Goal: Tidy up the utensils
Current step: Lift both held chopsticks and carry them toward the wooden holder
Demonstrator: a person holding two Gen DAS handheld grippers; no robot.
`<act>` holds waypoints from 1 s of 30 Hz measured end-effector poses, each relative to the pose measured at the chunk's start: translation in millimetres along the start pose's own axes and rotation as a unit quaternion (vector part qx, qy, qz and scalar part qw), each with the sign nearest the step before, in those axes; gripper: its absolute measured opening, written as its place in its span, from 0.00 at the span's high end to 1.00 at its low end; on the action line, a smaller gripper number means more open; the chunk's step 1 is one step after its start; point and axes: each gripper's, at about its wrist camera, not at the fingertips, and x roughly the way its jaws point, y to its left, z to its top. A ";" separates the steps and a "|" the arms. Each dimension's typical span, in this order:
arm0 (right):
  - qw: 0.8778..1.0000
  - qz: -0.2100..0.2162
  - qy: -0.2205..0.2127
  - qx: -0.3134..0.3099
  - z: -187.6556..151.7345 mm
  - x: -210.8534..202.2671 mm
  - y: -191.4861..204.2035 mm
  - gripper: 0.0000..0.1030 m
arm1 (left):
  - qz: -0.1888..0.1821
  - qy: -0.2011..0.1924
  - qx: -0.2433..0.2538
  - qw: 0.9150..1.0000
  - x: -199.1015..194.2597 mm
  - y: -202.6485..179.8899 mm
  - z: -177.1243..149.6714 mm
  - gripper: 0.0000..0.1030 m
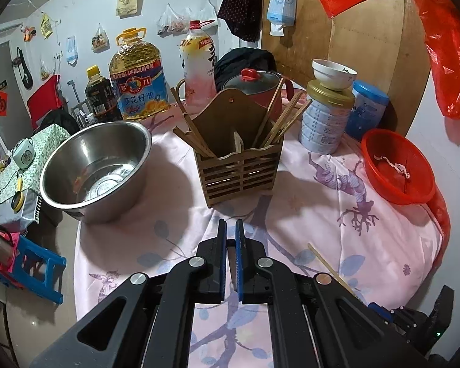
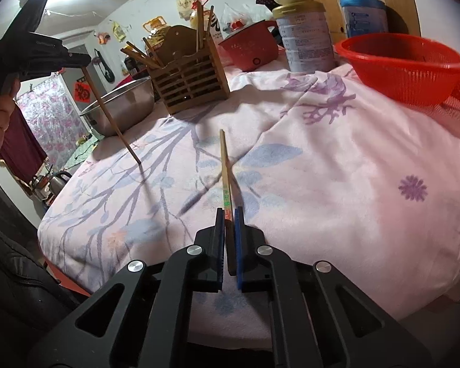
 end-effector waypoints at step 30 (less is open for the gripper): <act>0.979 0.094 0.075 -0.165 214.4 44.0 58.1 0.94 | 0.054 -0.019 -0.124 0.991 0.2 11.9 -0.4 0.94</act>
